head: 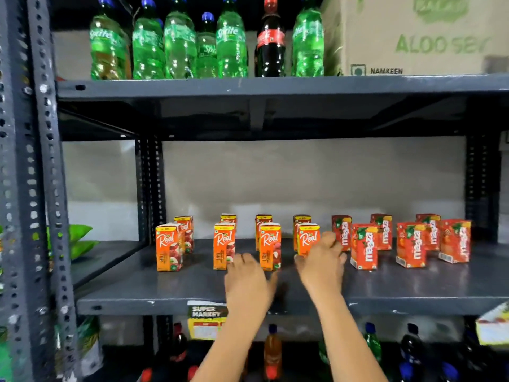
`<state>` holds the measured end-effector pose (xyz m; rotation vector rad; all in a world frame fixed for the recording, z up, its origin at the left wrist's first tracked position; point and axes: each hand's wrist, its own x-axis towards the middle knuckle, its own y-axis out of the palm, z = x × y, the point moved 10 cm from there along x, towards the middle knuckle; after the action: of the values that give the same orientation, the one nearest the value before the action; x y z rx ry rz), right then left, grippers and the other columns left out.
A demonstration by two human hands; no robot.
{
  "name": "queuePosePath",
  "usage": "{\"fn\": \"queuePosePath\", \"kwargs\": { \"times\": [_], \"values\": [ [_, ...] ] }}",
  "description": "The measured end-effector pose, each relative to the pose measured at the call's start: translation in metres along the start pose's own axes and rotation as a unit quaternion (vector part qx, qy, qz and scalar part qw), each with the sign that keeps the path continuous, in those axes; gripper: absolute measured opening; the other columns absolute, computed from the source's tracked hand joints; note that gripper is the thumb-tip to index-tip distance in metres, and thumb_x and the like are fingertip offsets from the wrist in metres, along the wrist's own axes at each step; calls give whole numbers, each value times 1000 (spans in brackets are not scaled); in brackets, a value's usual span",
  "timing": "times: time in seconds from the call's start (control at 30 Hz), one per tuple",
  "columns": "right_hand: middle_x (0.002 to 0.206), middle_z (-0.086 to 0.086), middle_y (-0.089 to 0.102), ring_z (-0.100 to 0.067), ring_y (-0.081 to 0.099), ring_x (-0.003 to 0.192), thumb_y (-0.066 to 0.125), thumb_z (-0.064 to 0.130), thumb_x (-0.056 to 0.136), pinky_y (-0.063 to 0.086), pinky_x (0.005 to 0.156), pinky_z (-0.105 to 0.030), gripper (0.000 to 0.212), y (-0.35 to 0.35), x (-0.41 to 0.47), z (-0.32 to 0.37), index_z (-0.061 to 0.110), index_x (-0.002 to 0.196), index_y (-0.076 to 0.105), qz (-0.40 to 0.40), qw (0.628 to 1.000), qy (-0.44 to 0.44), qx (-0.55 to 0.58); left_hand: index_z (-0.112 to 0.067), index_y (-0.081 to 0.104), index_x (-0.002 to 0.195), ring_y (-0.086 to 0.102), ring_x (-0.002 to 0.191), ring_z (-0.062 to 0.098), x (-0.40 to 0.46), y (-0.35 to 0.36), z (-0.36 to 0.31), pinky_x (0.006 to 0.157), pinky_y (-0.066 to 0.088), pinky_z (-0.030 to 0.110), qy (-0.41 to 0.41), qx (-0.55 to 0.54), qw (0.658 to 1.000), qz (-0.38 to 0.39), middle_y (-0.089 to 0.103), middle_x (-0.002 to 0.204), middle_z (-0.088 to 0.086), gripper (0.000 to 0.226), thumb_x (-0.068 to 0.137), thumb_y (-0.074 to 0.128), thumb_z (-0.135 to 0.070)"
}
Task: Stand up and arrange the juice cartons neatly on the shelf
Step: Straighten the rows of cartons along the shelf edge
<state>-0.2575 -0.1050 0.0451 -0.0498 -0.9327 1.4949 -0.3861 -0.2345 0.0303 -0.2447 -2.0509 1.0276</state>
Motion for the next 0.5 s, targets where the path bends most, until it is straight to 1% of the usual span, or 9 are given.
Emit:
{"fn": "queuePosePath", "kwargs": {
  "times": [0.07,0.13,0.2,0.27,0.4,0.5],
  "values": [
    [139,-22,37,-39,40,127,75,35,74,39,101,-44,94,18,22,-15,-1,141,20,63,998,22,-1,0,38,131,48,121,31,14,27,-11,96,43,39,-36,-3,998,55,46,131,15,81,81,56,-62],
    [137,-21,39,-39,41,127,78,38,71,39,102,-45,96,37,30,-21,-3,137,21,113,993,23,13,1,35,133,47,122,32,24,45,-9,98,42,39,-86,-10,993,79,45,133,16,89,77,60,-64],
    [131,-19,47,-37,47,124,80,37,69,40,103,-43,89,44,32,-23,0,129,26,113,993,13,14,0,37,134,47,121,32,33,53,-7,98,41,39,-113,-4,990,80,46,133,16,91,75,62,-65],
    [128,-18,52,-36,50,122,80,35,69,39,102,-42,83,45,33,-26,3,124,27,97,995,16,18,-1,42,131,50,119,32,39,57,-6,97,42,39,-123,-6,990,74,49,131,16,84,76,63,-62],
    [128,-18,57,-38,52,119,77,27,74,42,97,-42,74,52,36,-28,8,125,26,88,996,23,23,-4,50,126,57,113,29,47,56,0,92,46,37,-136,-14,988,71,56,124,14,70,78,67,-52],
    [128,-16,58,-37,53,119,76,25,75,42,97,-41,73,55,39,-28,9,127,27,84,996,23,28,-5,52,123,59,110,27,47,55,0,90,48,35,-140,-15,987,71,58,121,13,64,79,68,-48]
  ]
}}
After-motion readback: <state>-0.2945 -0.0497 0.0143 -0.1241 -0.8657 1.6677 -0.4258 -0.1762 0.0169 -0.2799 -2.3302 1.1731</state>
